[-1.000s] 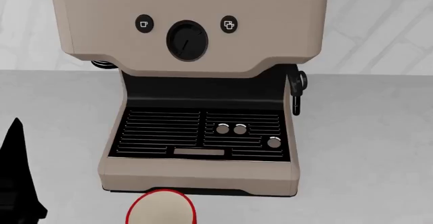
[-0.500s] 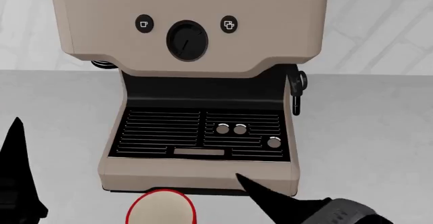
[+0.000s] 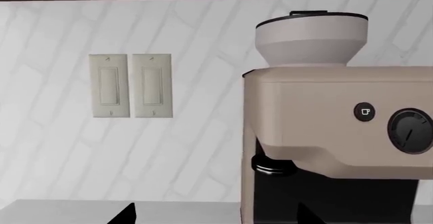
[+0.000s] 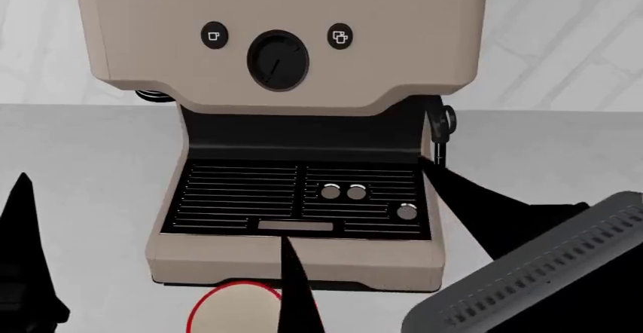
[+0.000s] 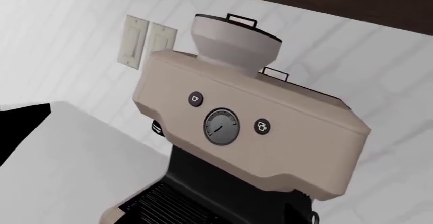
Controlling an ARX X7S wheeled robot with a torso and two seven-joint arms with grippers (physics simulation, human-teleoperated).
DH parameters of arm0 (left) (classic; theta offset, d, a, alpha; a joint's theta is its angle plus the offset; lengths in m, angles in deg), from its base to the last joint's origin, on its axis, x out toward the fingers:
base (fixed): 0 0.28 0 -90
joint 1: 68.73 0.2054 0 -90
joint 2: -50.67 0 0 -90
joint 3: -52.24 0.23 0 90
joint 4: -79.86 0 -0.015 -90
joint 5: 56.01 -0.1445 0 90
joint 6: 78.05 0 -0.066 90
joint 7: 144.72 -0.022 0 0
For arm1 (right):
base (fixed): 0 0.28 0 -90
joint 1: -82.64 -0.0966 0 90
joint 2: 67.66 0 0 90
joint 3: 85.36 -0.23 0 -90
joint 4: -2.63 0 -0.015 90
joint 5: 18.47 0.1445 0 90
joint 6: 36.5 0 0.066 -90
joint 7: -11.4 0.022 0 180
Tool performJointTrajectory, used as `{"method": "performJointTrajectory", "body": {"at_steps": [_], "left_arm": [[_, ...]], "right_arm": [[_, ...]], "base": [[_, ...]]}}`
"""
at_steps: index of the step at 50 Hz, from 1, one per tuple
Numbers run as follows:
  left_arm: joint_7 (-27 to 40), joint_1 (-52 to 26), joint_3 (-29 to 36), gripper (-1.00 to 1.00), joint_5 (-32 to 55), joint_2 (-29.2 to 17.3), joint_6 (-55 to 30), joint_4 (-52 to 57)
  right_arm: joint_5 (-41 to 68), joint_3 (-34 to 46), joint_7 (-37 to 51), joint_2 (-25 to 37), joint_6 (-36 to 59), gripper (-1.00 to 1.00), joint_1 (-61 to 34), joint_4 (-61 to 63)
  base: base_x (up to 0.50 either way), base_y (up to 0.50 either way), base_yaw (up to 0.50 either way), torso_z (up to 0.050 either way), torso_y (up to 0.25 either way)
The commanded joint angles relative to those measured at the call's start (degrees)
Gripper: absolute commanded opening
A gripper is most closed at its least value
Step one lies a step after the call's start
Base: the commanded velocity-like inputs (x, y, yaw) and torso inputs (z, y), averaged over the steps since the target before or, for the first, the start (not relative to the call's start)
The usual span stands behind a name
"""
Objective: Pick the mug from under the coffee machine dispenser and place it on the counter.
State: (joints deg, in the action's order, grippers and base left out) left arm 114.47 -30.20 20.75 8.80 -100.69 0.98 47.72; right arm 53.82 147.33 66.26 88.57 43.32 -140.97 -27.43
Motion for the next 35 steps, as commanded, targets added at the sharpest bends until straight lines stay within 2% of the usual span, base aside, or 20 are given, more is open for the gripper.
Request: {"method": "performJointTrajectory", "body": {"at_steps": [1,26,35], "left_arm": [[0.03,-0.28,0.1,1.0,0.08,0.3,-0.15,-0.06],[0.85,0.01,0.39,1.0,-0.37,-1.14,0.18,1.28],[2.23,-3.85,2.63,1.0,1.27,-3.47,1.26,2.08]], "right_arm": [[4.75,-7.39,-3.04,4.4,4.02,1.0,-0.14,-0.33],[6.77,-13.13,-2.22,7.25,3.64,1.0,3.31,-2.73],[7.12,-14.23,-1.44,9.4,2.76,1.0,4.42,-3.4]], "base": [[0.0,0.0,0.0,0.0,0.0],[0.0,0.0,0.0,0.0,0.0],[0.0,0.0,0.0,0.0,0.0]]}}
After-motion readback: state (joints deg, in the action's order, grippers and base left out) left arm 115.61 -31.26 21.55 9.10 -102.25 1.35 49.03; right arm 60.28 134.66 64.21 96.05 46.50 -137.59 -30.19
